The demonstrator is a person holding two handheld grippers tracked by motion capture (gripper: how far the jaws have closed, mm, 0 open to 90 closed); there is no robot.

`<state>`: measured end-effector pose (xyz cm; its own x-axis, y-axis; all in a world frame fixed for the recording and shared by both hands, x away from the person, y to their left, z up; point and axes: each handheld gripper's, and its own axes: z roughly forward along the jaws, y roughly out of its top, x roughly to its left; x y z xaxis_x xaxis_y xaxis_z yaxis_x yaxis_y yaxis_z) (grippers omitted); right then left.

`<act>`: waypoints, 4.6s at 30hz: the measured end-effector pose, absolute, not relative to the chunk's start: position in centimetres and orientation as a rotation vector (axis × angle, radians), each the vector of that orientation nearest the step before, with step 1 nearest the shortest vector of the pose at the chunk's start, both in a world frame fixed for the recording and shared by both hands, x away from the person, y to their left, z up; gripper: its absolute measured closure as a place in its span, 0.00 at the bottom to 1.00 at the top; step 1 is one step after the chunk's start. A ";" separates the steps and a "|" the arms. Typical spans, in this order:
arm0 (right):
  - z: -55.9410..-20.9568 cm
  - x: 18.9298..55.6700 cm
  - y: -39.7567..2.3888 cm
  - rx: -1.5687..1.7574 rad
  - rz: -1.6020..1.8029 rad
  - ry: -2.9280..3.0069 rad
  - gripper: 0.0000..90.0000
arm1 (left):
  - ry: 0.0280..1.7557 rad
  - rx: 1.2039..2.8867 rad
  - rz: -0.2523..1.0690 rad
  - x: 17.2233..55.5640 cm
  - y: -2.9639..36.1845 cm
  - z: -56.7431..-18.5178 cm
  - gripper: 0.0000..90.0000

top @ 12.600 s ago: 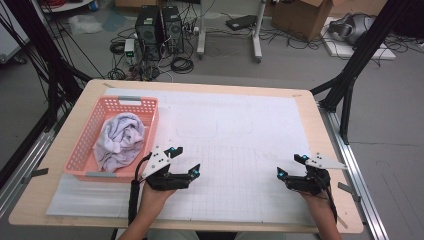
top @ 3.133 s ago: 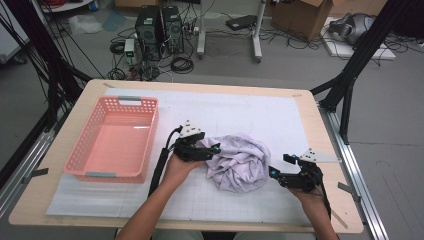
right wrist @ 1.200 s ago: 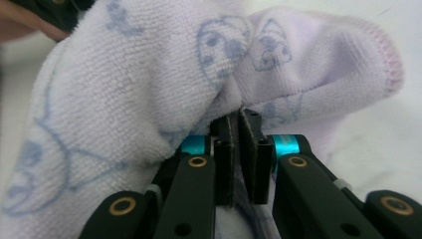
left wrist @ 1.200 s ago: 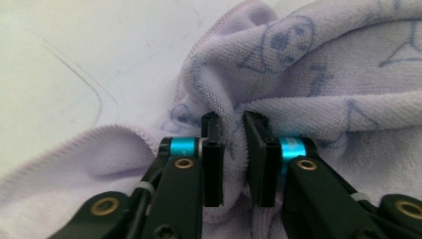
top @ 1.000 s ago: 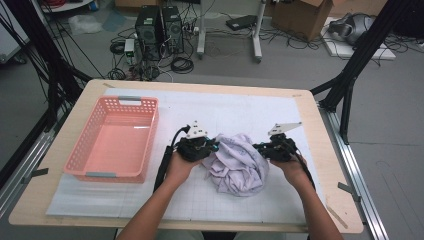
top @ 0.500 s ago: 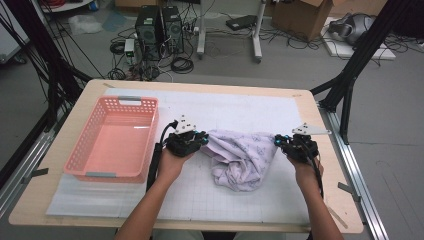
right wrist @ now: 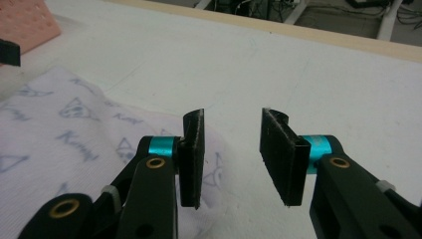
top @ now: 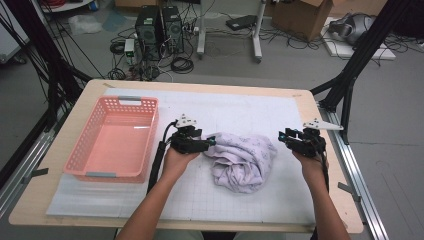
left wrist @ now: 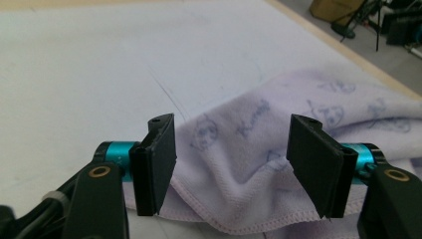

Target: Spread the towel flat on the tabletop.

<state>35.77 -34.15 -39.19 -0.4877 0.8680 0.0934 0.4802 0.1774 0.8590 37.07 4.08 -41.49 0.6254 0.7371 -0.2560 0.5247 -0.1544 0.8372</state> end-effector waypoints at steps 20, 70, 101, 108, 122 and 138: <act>-42.7 44.8 -23.9 0.967 1.081 2.603 0.61 | 0.855 2.083 0.296 35.5 1.7 -43.1 0.90; -39.6 36.8 -36.1 1.277 1.187 1.992 0.61 | 0.838 1.981 0.178 34.7 2.6 -42.3 0.46; -44.2 34.6 -33.4 1.269 1.285 2.270 0.61 | 1.036 1.833 0.478 36.7 7.7 -40.3 0.92; -44.9 35.6 -28.7 1.238 1.341 2.329 0.51 | 1.064 1.816 0.494 37.3 7.6 -40.9 0.92; -42.1 34.0 -30.7 1.083 1.222 2.349 0.94 | 1.031 1.819 0.490 36.9 8.3 -40.5 0.92; -38.8 39.8 -32.3 1.233 1.194 2.021 0.95 | 1.091 1.822 0.591 39.2 7.3 -41.9 0.92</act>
